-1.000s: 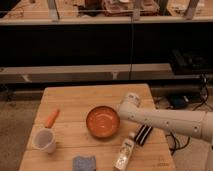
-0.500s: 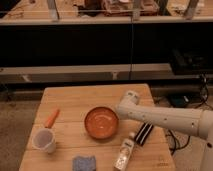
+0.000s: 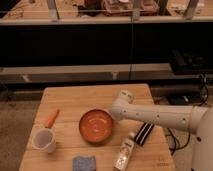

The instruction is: Push the ceramic bowl across the table

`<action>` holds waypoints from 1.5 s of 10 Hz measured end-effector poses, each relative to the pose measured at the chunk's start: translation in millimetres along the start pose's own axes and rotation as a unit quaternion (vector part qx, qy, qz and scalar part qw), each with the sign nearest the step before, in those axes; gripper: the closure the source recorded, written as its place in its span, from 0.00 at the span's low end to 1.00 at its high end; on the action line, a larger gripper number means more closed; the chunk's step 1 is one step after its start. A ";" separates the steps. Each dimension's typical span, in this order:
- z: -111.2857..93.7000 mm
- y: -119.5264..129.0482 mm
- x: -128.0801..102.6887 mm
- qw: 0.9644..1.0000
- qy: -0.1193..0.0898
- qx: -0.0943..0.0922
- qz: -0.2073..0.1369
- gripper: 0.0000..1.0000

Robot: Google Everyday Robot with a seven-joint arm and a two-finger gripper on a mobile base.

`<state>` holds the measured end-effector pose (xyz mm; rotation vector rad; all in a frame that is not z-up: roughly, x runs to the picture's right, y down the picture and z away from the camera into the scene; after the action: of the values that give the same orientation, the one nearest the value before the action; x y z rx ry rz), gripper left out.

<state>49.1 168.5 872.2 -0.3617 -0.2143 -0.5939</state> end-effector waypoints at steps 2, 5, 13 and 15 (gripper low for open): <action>3.1 0.2 -10.4 1.000 -0.003 -0.007 -0.016 1.00; 2.5 2.9 -23.8 0.999 -0.009 -0.010 -0.038 1.00; -14.8 5.5 -65.2 0.989 -0.074 0.010 -0.132 1.00; -14.5 3.7 -71.5 0.986 -0.083 0.009 -0.146 1.00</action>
<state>-5.2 201.9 836.5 -0.3650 -0.4376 -0.8506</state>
